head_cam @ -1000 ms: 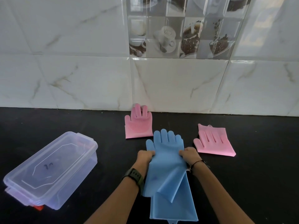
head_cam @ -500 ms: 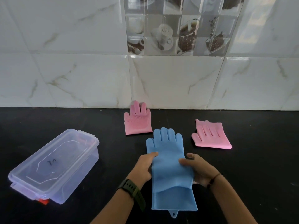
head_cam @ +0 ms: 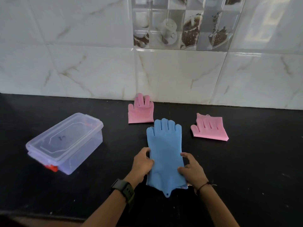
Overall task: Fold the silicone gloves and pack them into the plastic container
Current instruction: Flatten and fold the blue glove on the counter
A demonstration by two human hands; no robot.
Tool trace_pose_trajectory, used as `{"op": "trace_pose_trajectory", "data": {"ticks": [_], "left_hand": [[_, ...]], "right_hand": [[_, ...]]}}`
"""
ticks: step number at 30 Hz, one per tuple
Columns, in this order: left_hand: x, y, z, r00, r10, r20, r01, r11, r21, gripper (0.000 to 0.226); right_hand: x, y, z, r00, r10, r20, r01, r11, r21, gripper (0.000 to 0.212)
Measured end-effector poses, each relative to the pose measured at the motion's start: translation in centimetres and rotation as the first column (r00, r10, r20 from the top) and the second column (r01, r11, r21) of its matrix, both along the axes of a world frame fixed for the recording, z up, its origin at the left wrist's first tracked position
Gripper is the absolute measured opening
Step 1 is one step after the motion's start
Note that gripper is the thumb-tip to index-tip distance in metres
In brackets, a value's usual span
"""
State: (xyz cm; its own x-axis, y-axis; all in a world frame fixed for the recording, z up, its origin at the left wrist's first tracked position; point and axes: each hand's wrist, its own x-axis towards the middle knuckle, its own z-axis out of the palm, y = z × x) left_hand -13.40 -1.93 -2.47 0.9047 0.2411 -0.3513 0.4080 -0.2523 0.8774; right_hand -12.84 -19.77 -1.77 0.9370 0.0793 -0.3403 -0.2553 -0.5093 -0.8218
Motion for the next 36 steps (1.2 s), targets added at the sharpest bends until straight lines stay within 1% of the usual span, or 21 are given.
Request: {"op": "trace_pose_trajectory", "data": {"ticks": [2,5,7,9,11,13,14,17,19,21,23,25,27,28,29,30,31,32,33,34,36], "left_hand": [[-0.2,-0.1,-0.1,0.996,0.026,0.081,-0.035,0.992,0.121,0.046],[-0.5,-0.1,-0.4,0.990,-0.037,0.135,-0.006,0.954,0.299,0.038],[-0.8,-0.2,-0.8,0.983,-0.099,0.155,0.026,0.908,0.418,0.032],[-1.1,0.0,-1.0,0.965,-0.208,0.158,0.081,0.813,0.577,0.031],[-1.3,0.9,-1.3,0.909,-0.394,0.134,0.153,0.615,0.773,0.035],[-1.4,2.1,-1.4,0.782,-0.619,0.080,0.208,0.379,0.902,0.039],[-1.3,2.7,-1.3,0.684,-0.730,0.020,0.233,0.245,0.941,0.041],[-0.8,3.8,-0.6,0.381,-0.896,-0.228,0.264,-0.131,0.956,0.045],[-0.1,4.2,-0.1,0.266,-0.903,-0.336,0.266,-0.267,0.926,0.051],[0.4,4.8,0.0,0.192,-0.902,-0.386,0.238,-0.338,0.910,0.052],[0.8,5.3,-0.3,0.149,-0.905,-0.399,0.194,-0.369,0.909,0.046],[1.0,5.9,-1.0,0.144,-0.916,-0.373,0.201,-0.342,0.918,0.037],[1.2,6.3,-1.7,0.175,-0.937,-0.304,0.278,-0.249,0.928,0.034],[1.2,6.3,-1.9,0.232,-0.945,-0.232,0.353,-0.140,0.925,0.033],[1.2,6.0,-1.7,0.346,-0.929,-0.128,0.438,0.039,0.898,0.031],[1.4,5.5,-1.5,0.513,-0.859,0.013,0.473,0.295,0.830,0.027],[1.6,4.9,-1.0,0.699,-0.703,0.131,0.442,0.568,0.694,0.023],[2.0,4.3,-0.5,0.845,-0.505,0.175,0.363,0.783,0.505,0.020],[2.4,3.7,-0.2,0.934,-0.326,0.150,0.270,0.914,0.303,0.018],[2.9,3.2,0.0,0.974,-0.204,0.095,0.189,0.971,0.149,0.015],[3.7,2.7,0.2,0.996,-0.095,-0.001,0.095,0.995,0.036,0.007]], "right_hand": [[-0.7,-0.2,-0.2,0.996,0.007,0.087,-0.003,0.999,-0.046,0.043],[-1.5,-0.4,-0.4,0.974,0.062,0.220,-0.015,0.978,-0.209,0.028],[-2.2,-0.6,-0.4,0.964,0.182,0.192,-0.095,0.915,-0.392,0.024],[-2.9,-1.2,-0.7,0.942,0.306,0.137,-0.190,0.825,-0.532,0.026],[-3.0,-2.2,-0.8,0.898,0.407,0.166,-0.235,0.763,-0.602,0.029],[-2.5,-3.5,-1.1,0.768,0.579,0.274,-0.228,0.647,-0.728,0.032],[-2.0,-4.1,-1.2,0.675,0.666,0.317,-0.220,0.592,-0.775,0.036],[-0.7,-5.1,-0.5,0.367,0.899,0.239,-0.285,0.353,-0.891,0.043],[0.0,-5.4,-0.5,0.203,0.954,0.219,-0.276,0.271,-0.922,0.046],[0.8,-5.5,-0.5,0.124,0.968,0.217,-0.266,0.243,-0.933,0.049],[1.4,-5.5,-1.1,0.048,0.974,0.220,-0.237,0.225,-0.945,0.046],[1.5,-5.0,-1.4,0.057,0.964,0.258,-0.212,0.265,-0.941,0.038],[1.3,-4.3,-1.7,0.093,0.925,0.369,-0.179,0.380,-0.908,0.024],[1.2,-3.9,-1.8,0.145,0.874,0.463,-0.202,0.484,-0.851,0.015],[1.2,-3.3,-1.8,0.277,0.767,0.578,-0.257,0.639,-0.725,0.013],[1.3,-2.7,-1.5,0.476,0.581,0.660,-0.281,0.812,-0.512,0.017],[1.7,-2.1,-1.1,0.675,0.362,0.642,-0.223,0.931,-0.291,0.020],[2.3,-1.5,-0.8,0.817,0.181,0.547,-0.132,0.983,-0.129,0.022],[3.1,-1.1,-0.5,0.899,0.083,0.430,-0.063,0.996,-0.060,0.022],[3.9,-0.8,-0.3,0.944,0.052,0.325,-0.035,0.998,-0.056,0.021],[5.3,-0.3,0.0,0.978,0.063,0.197,-0.041,0.993,-0.114,0.029]]}}
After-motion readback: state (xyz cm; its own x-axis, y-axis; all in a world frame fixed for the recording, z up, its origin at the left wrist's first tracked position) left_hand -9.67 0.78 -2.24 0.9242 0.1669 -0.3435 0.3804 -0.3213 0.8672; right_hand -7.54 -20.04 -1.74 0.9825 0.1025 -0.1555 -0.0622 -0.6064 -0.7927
